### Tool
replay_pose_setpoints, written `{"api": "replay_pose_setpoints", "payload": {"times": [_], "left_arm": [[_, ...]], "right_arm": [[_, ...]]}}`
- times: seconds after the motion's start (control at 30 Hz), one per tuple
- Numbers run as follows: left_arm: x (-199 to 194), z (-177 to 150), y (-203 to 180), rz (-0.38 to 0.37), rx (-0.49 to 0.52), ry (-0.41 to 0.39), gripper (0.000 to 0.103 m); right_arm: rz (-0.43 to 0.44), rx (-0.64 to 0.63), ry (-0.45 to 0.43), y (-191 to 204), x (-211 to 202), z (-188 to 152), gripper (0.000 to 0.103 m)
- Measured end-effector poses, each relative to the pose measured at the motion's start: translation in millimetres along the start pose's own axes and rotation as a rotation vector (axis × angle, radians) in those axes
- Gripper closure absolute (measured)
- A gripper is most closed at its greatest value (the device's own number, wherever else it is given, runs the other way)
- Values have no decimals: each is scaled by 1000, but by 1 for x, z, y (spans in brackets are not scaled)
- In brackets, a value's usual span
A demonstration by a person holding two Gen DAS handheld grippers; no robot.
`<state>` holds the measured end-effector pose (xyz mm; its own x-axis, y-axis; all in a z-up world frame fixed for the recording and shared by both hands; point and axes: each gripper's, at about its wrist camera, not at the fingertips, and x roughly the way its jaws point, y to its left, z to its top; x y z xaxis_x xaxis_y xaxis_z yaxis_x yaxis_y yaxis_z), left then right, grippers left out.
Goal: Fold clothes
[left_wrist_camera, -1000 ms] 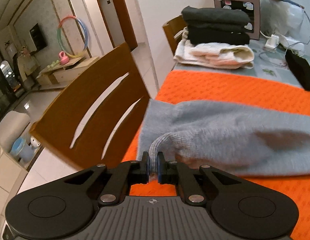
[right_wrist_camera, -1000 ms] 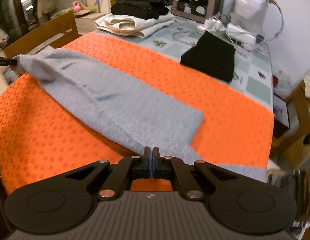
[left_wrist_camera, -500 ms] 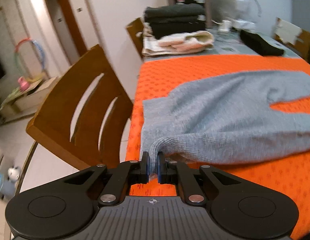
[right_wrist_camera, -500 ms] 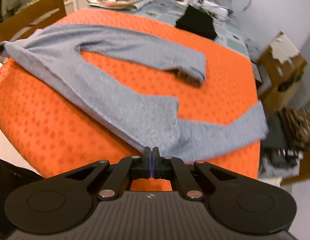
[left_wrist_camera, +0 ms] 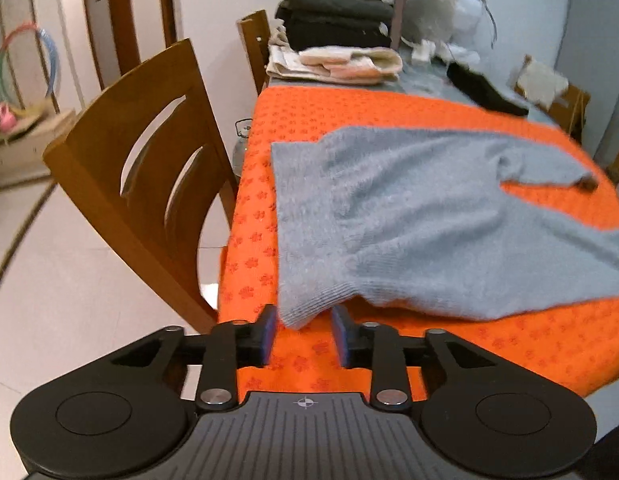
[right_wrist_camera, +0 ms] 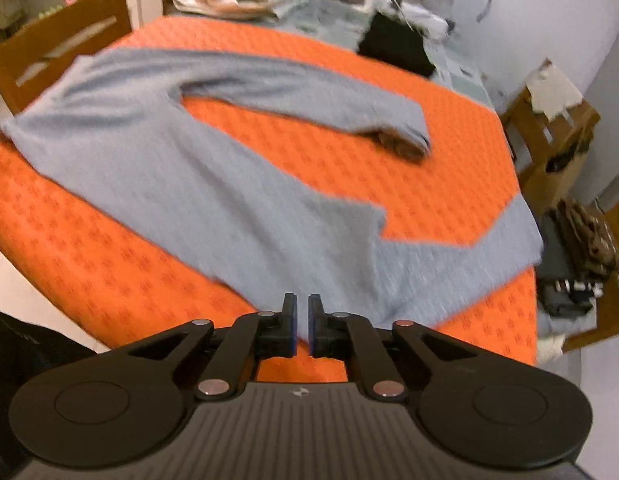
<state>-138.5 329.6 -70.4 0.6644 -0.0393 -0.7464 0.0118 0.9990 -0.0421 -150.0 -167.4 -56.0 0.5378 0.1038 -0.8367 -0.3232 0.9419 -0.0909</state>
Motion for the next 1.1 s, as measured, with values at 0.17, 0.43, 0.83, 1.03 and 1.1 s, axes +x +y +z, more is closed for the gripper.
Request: {"api": "replay_pose_setpoints", "payload": {"times": [0.17,0.43,0.83,1.03,1.1], "left_arm": [[11,-4,-18,18,123,4,58],[29,-12,-27,127,251,-15,56],[29,-12,-45,179,474,-133,92],[8,-19,-49,150,574,-162,92],[7,-28,-52,131,598,-147,92]], "right_arm": [[120,-94,-28,27,15,19,86],[252,-328,-44,80,43,39,72],[234,-445,-78,102,50,46,102],[207,-387,-124,78,-1,54,102],[224,-380,-84,73,-4,47,102]]}}
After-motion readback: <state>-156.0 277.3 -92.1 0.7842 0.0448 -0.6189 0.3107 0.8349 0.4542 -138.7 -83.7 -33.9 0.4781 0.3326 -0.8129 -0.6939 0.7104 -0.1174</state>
